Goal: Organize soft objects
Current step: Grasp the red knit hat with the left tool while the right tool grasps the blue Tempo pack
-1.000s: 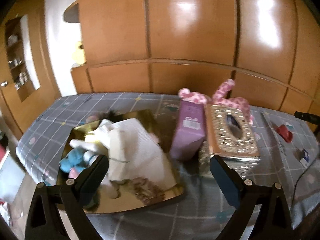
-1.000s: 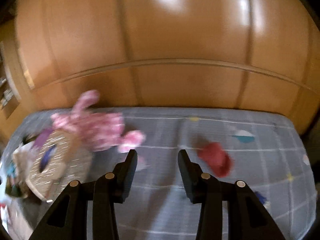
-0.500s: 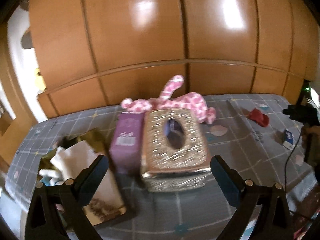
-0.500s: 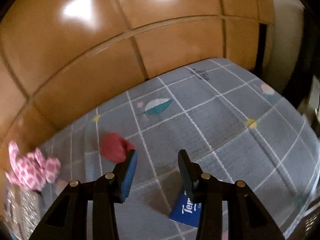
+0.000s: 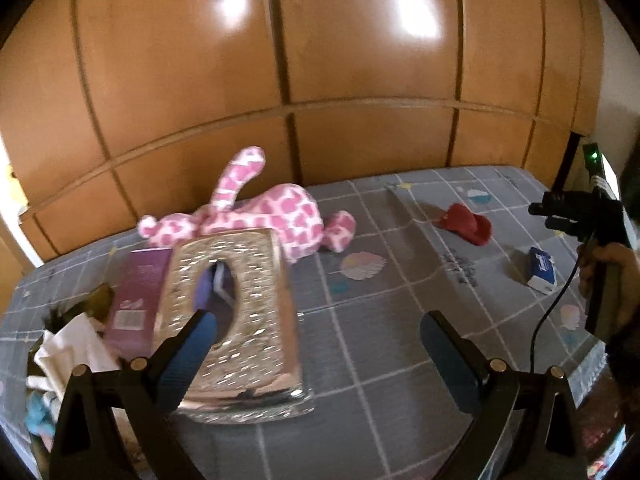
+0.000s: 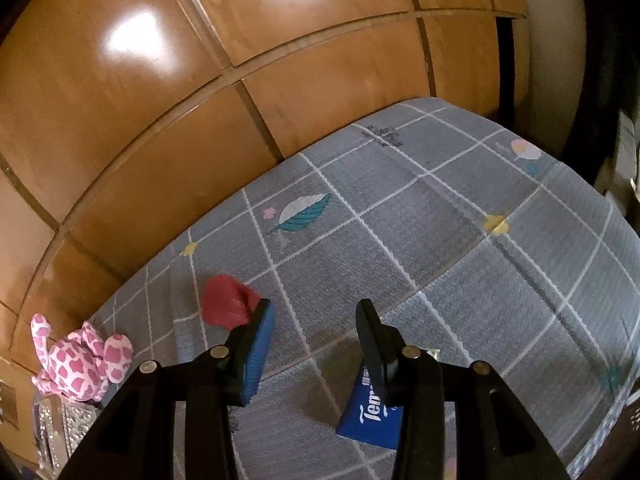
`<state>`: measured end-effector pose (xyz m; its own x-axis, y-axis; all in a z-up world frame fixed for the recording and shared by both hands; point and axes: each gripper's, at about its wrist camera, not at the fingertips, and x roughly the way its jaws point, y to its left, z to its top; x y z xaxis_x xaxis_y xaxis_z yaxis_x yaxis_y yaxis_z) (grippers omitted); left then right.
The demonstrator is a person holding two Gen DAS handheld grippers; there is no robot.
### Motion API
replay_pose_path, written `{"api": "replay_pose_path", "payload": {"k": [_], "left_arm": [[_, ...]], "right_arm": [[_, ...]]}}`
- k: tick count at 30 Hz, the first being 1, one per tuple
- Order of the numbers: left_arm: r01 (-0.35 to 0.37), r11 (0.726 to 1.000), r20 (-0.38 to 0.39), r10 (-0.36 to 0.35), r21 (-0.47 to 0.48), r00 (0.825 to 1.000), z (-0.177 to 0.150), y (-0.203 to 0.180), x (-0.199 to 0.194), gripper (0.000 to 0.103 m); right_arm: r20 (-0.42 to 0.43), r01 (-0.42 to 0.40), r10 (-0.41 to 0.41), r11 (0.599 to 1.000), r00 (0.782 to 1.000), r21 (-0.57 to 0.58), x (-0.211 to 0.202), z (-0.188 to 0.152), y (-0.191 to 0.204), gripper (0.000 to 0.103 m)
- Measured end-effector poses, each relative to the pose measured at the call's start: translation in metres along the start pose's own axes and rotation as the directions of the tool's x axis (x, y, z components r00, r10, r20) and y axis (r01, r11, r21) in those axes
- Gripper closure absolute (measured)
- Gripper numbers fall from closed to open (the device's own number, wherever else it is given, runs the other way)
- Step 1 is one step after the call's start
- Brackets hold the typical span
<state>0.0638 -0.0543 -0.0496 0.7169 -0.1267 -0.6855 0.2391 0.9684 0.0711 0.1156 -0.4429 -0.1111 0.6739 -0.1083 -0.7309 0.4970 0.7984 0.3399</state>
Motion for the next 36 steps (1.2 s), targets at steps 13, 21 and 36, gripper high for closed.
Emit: {"api": "replay_pose_path", "payload": {"k": [13,21,36], "left_arm": [[0.162,0.986,-0.123,-0.156,0.039,0.980,0.023,-0.071,0.070,0.005],[0.286,0.958,-0.203,-0.282,-0.010,0.938,0.054,-0.122,0.132,0.025],[0.312,0.950,-0.255,-0.302,0.001,0.919,0.110,-0.196,0.245,0.014]], "right_arm": [[-0.006,0.046,-0.046,0.958,0.999,0.284,-0.003,0.003,-0.056,0.061],[-0.035,0.021,-0.009,0.938,0.999,0.347,0.001,0.003,-0.068,0.061],[-0.082,-0.040,0.072,0.941,0.994,0.337,0.010,-0.001,-0.064,0.061]]}}
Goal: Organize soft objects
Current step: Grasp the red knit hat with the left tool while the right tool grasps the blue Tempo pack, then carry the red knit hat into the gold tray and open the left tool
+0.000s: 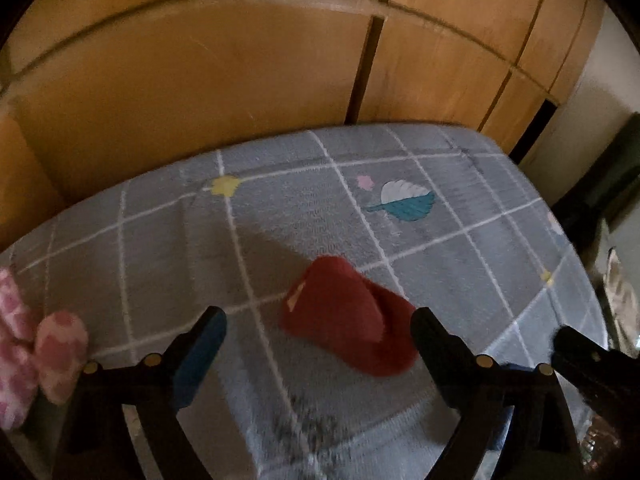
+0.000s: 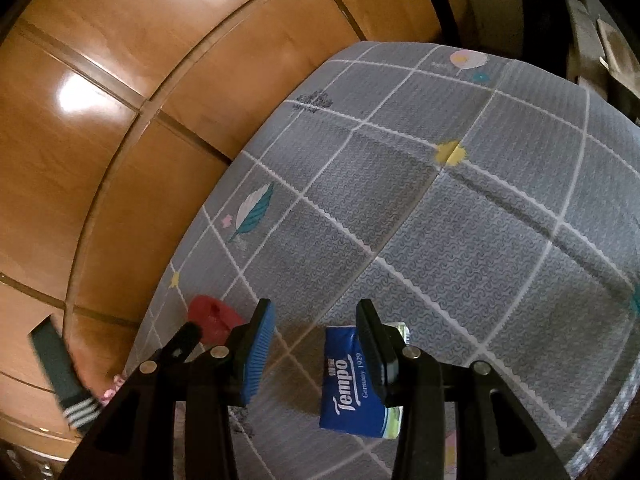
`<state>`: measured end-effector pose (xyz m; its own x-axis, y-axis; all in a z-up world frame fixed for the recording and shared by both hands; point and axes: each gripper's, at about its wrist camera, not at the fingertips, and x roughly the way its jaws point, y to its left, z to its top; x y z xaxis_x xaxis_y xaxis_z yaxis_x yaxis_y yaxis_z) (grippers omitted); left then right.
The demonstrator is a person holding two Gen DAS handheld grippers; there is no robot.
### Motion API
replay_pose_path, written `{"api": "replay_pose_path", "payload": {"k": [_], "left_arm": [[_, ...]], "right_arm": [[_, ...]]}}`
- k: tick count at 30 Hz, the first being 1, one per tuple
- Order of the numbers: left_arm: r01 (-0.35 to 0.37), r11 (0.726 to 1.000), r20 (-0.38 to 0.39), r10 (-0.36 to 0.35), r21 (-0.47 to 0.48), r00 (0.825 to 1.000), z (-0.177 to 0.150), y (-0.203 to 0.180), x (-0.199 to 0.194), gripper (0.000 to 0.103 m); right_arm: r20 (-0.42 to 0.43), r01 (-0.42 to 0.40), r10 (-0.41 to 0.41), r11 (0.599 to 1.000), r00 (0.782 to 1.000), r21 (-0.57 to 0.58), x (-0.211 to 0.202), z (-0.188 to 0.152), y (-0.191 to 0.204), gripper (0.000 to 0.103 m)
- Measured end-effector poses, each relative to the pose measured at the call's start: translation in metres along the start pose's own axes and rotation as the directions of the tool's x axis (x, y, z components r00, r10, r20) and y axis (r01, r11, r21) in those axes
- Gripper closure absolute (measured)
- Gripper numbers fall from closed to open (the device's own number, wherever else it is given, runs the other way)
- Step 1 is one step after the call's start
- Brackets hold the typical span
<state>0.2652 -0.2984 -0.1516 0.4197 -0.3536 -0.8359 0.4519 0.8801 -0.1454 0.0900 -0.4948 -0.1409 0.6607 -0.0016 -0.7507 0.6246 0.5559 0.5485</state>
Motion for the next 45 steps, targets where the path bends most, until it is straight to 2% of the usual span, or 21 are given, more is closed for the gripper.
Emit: {"api": "replay_pose_path", "payload": {"k": [1,2,3,4,6,7,11,13,15,18,22,24,26,28,37,42,45], "left_arm": [[-0.004,1.000,-0.014,0.005,0.005,1.000,0.003,-0.001,0.010,0.017],[-0.005,1.000,-0.023,0.005,0.005,1.000,0.005,-0.002,0.016,0.032],[-0.006,1.000,-0.032,0.006,0.008,0.999,0.007,-0.004,0.023,0.051],[0.001,1.000,-0.041,-0.001,0.014,0.999,0.007,-0.004,0.030,0.053],[0.029,0.999,-0.072,-0.027,0.026,0.997,0.007,-0.008,0.040,0.065],[0.031,0.999,-0.087,-0.028,0.033,0.996,0.006,-0.009,0.045,0.065],[0.033,0.999,-0.037,-0.032,0.031,0.999,0.001,-0.004,0.032,0.065],[0.028,0.999,-0.022,-0.028,0.021,0.999,-0.002,0.002,0.023,0.066],[0.007,1.000,-0.001,-0.007,0.017,1.000,-0.007,0.009,0.009,0.066],[-0.004,1.000,0.013,0.004,0.012,1.000,-0.013,0.015,-0.007,0.066],[-0.015,1.000,0.025,0.015,-0.003,1.000,-0.025,0.024,-0.030,0.066],[-0.028,1.000,0.042,0.028,-0.002,0.999,-0.030,0.028,-0.045,0.065],[-0.030,1.000,0.055,0.031,-0.007,0.998,-0.033,0.031,-0.056,0.065],[-0.033,0.999,0.070,0.034,-0.011,0.997,-0.035,0.034,-0.069,0.065],[-0.068,0.998,0.173,0.063,0.018,0.983,-0.042,0.047,-0.139,0.065],[-0.118,0.993,0.193,0.120,-0.023,0.974,-0.032,0.080,-0.162,0.066],[-0.141,0.986,0.199,0.157,-0.092,0.967,-0.021,0.112,-0.176,0.066]], "right_arm": [[0.001,0.001,-0.001,1.000,1.000,0.005,0.000,0.000,-0.001,0.061],[0.000,0.003,-0.003,1.000,1.000,0.009,0.000,0.000,-0.002,0.061],[-0.001,0.004,-0.004,1.000,1.000,0.012,0.000,0.000,-0.002,0.061],[-0.002,0.009,-0.009,1.000,1.000,0.015,0.000,0.000,-0.003,0.061],[-0.003,0.030,-0.030,0.999,1.000,0.022,0.001,0.001,-0.005,0.061],[-0.004,0.038,-0.038,0.999,0.999,0.023,0.002,0.001,-0.006,0.061],[-0.023,0.112,-0.112,0.993,0.993,0.023,0.006,0.002,-0.011,0.061],[-0.038,0.146,-0.145,0.989,0.989,0.016,0.009,0.001,-0.012,0.056],[-0.056,0.185,-0.185,0.983,0.981,-0.006,0.014,-0.001,-0.011,0.048],[-0.095,0.194,-0.199,0.979,0.975,-0.059,0.022,-0.006,-0.004,0.048],[-0.153,0.250,-0.277,0.952,0.948,-0.178,0.038,-0.019,0.006,0.046],[-0.172,0.270,-0.313,0.934,0.934,-0.234,0.046,-0.024,0.012,0.041],[-0.150,0.302,-0.360,0.902,0.921,-0.310,0.051,-0.030,0.021,0.039],[-0.125,0.333,-0.399,0.871,0.909,-0.362,0.054,-0.035,0.026,0.048],[-0.071,0.357,-0.443,0.798,0.894,-0.486,0.062,-0.053,0.042,0.048],[-0.066,0.355,-0.437,0.801,0.897,-0.482,0.062,-0.056,0.042,0.048],[-0.050,0.359,-0.440,0.789,0.897,-0.499,0.060,-0.061,0.043,0.048]]}}
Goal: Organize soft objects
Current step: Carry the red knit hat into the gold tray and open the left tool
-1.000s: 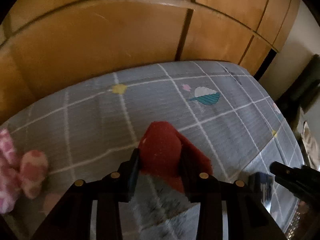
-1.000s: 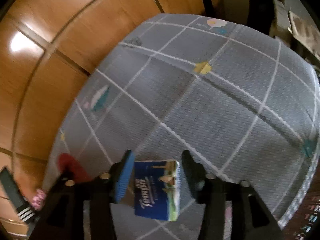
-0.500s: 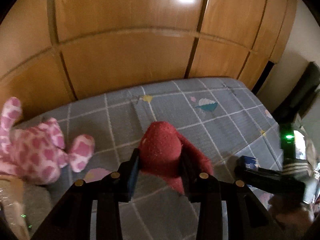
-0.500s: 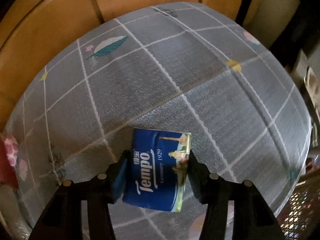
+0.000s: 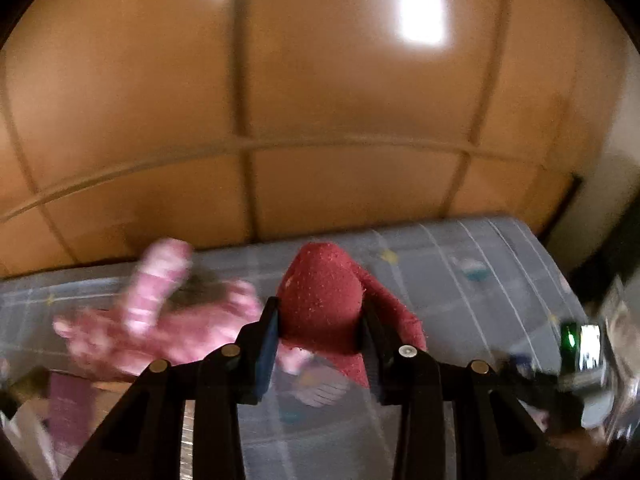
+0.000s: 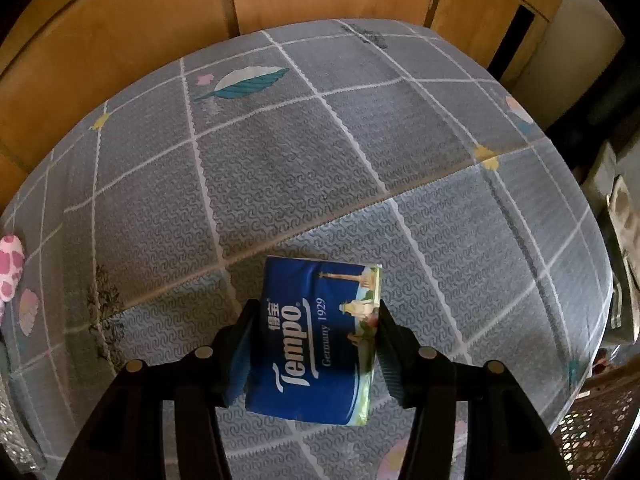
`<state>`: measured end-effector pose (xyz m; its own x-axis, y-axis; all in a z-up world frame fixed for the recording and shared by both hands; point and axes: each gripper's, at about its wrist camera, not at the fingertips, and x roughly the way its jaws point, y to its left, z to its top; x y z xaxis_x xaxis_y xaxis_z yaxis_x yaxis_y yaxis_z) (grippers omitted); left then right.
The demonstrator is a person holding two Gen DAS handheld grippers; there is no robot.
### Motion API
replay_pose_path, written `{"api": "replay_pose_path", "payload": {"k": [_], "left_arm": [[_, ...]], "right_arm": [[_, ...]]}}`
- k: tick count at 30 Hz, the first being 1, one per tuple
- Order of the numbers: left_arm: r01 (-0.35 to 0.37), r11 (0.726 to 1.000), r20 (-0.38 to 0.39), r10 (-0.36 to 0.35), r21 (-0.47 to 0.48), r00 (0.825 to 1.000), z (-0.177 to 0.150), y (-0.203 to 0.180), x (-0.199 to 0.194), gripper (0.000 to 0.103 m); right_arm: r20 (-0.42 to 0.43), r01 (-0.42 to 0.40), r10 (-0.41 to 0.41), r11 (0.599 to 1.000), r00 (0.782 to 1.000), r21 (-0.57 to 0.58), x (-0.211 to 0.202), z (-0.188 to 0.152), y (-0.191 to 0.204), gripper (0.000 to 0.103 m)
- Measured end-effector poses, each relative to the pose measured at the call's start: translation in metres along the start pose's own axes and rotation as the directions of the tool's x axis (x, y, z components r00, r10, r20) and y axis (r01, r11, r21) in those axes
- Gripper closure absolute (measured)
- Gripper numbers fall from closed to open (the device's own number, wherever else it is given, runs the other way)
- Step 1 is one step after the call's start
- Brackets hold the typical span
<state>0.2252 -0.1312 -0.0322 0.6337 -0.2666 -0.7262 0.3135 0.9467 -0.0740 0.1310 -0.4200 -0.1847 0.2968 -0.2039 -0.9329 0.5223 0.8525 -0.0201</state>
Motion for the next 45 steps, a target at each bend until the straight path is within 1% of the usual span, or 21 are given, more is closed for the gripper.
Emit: {"api": "replay_pose_path", "payload": {"k": [3,4,7,9,10,12,14,16,18,20,23,24,27,33,35,37,38,39,43,45], "left_arm": [[-0.048,0.996,0.029,0.050,-0.072,0.998,0.012,0.040,-0.013,0.066],[-0.076,0.992,0.042,0.080,-0.096,0.996,0.016,0.058,-0.020,0.066],[-0.128,0.981,0.052,0.137,-0.148,0.989,0.017,0.096,-0.032,0.066],[-0.175,0.968,0.050,0.187,-0.178,0.981,0.014,0.124,-0.040,0.066],[-0.200,0.959,0.044,0.213,-0.203,0.976,0.010,0.143,-0.045,0.066],[-0.218,0.945,0.034,0.233,-0.244,0.972,0.002,0.165,-0.050,0.066],[-0.234,0.924,0.021,0.252,-0.302,0.967,-0.010,0.192,-0.058,0.066],[-0.254,0.903,0.017,0.277,-0.346,0.961,-0.025,0.215,-0.067,0.066],[-0.268,0.888,0.017,0.296,-0.373,0.955,-0.041,0.231,-0.077,0.066],[-0.279,0.879,0.014,0.308,-0.387,0.951,-0.054,0.242,-0.086,0.066],[-0.285,0.873,0.026,0.321,-0.395,0.947,-0.079,0.253,-0.103,0.066],[-0.281,0.872,0.028,0.319,-0.401,0.947,-0.083,0.255,-0.108,0.066],[-0.270,0.859,0.030,0.313,-0.435,0.949,-0.112,0.268,-0.126,0.066],[-0.253,0.838,0.030,0.305,-0.483,0.952,-0.160,0.271,-0.156,0.066],[-0.265,0.826,0.029,0.322,-0.498,0.946,-0.181,0.271,-0.170,0.066],[-0.264,0.817,0.027,0.323,-0.513,0.946,-0.201,0.272,-0.181,0.066],[-0.281,0.808,0.020,0.340,-0.518,0.940,-0.215,0.273,-0.189,0.066],[-0.290,0.803,0.015,0.348,-0.521,0.937,-0.222,0.274,-0.192,0.066],[-0.331,0.763,-0.036,0.376,-0.555,0.926,-0.264,0.281,-0.205,0.066],[-0.354,0.749,-0.061,0.389,-0.560,0.919,-0.279,0.283,-0.205,0.066]], "right_arm": [[0.012,0.007,-0.006,1.000,1.000,-0.024,-0.001,-0.001,0.005,0.049],[0.018,0.010,-0.009,0.999,1.000,-0.034,-0.001,-0.002,0.007,0.049],[0.034,0.027,-0.025,0.998,0.999,-0.063,-0.004,-0.010,0.013,0.049],[0.040,0.033,-0.030,0.997,0.999,-0.076,-0.005,-0.012,0.017,0.049],[0.042,0.035,-0.032,0.996,0.999,-0.079,-0.003,-0.009,0.020,0.049],[0.045,0.038,-0.035,0.996,0.998,-0.083,-0.003,-0.010,0.022,0.049],[0.048,0.042,-0.038,0.995,0.998,-0.089,-0.003,-0.010,0.024,0.049],[0.051,0.047,-0.043,0.994,0.998,-0.096,-0.002,-0.009,0.027,0.049],[0.056,0.055,-0.049,0.993,0.997,-0.106,-0.005,-0.007,0.026,0.049],[0.064,0.065,-0.058,0.991,0.996,-0.119,-0.006,-0.009,0.030,0.049],[0.073,0.076,-0.067,0.988,0.995,-0.135,-0.009,-0.011,0.031,0.049],[0.076,0.081,-0.071,0.987,0.995,-0.141,-0.010,-0.012,0.033,0.049],[0.086,0.092,-0.079,0.983,0.993,-0.157,-0.011,-0.014,0.035,0.049],[0.101,0.113,-0.096,0.977,0.990,-0.181,-0.012,-0.018,0.041,0.049],[0.107,0.121,-0.102,0.974,0.989,-0.190,-0.013,-0.019,0.043,0.049],[0.111,0.129,-0.108,0.972,0.988,-0.197,-0.013,-0.019,0.044,0.049],[0.113,0.132,-0.111,0.971,0.987,-0.200,-0.013,-0.020,0.045,0.049],[0.115,0.135,-0.113,0.970,0.987,-0.202,-0.014,-0.020,0.046,0.049],[0.123,0.147,-0.123,0.966,0.985,-0.214,-0.015,-0.022,0.049,0.049],[0.126,0.152,-0.127,0.964,0.984,-0.218,-0.015,-0.023,0.050,0.049]]}}
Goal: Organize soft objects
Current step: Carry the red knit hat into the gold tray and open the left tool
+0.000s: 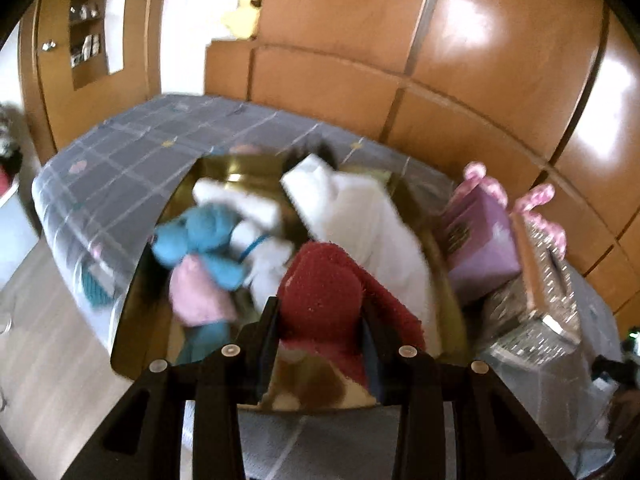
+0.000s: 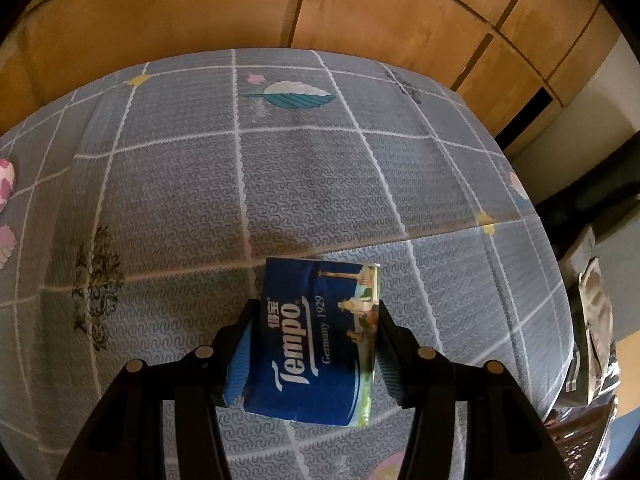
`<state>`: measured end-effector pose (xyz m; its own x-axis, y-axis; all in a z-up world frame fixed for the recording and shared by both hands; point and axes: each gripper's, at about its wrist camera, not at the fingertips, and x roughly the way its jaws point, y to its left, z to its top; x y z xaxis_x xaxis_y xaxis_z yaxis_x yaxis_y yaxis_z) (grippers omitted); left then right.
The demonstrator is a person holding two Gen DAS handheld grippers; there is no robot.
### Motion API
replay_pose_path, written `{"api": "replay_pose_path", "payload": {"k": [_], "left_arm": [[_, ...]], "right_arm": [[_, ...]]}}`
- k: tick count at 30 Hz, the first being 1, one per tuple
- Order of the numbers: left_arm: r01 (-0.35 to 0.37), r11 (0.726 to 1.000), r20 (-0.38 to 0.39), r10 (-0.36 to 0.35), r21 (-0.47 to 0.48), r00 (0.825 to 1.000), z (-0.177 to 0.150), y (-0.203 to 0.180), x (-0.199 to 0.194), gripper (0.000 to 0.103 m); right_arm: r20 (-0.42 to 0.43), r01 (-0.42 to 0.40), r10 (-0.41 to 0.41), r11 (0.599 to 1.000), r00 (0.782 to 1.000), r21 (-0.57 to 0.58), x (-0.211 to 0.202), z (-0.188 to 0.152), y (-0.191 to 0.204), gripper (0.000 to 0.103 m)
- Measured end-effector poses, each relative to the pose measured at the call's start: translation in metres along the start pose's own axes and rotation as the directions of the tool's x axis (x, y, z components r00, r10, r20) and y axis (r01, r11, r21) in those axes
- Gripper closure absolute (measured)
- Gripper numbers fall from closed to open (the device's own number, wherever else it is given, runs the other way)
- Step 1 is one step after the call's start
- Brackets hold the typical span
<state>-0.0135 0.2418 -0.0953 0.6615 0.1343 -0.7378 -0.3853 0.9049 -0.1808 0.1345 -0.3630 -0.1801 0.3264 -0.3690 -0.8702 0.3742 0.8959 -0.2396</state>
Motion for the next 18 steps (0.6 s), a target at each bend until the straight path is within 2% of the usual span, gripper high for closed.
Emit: {"api": "replay_pose_path", "payload": {"k": [7,10,15,18], "left_arm": [[-0.032,0.999,-0.073,0.031,-0.018,0.997,-0.021,0.010,0.029,0.065],[-0.044,0.999,-0.083,0.043,-0.004,0.996,-0.023,0.005,0.039,0.061],[-0.098,0.995,-0.073,0.100,0.032,0.992,-0.024,-0.002,0.044,0.045],[-0.131,0.990,-0.037,0.133,0.051,0.990,-0.024,-0.004,0.037,0.034]], "right_arm": [[0.006,0.013,-0.013,1.000,1.000,-0.011,-0.002,-0.002,0.002,0.049],[0.007,0.013,-0.013,1.000,1.000,-0.011,-0.002,-0.002,0.002,0.049],[0.007,0.014,-0.014,1.000,1.000,-0.014,-0.002,-0.002,0.002,0.049],[0.008,0.017,-0.017,1.000,1.000,-0.014,-0.002,-0.002,0.002,0.049]]}}
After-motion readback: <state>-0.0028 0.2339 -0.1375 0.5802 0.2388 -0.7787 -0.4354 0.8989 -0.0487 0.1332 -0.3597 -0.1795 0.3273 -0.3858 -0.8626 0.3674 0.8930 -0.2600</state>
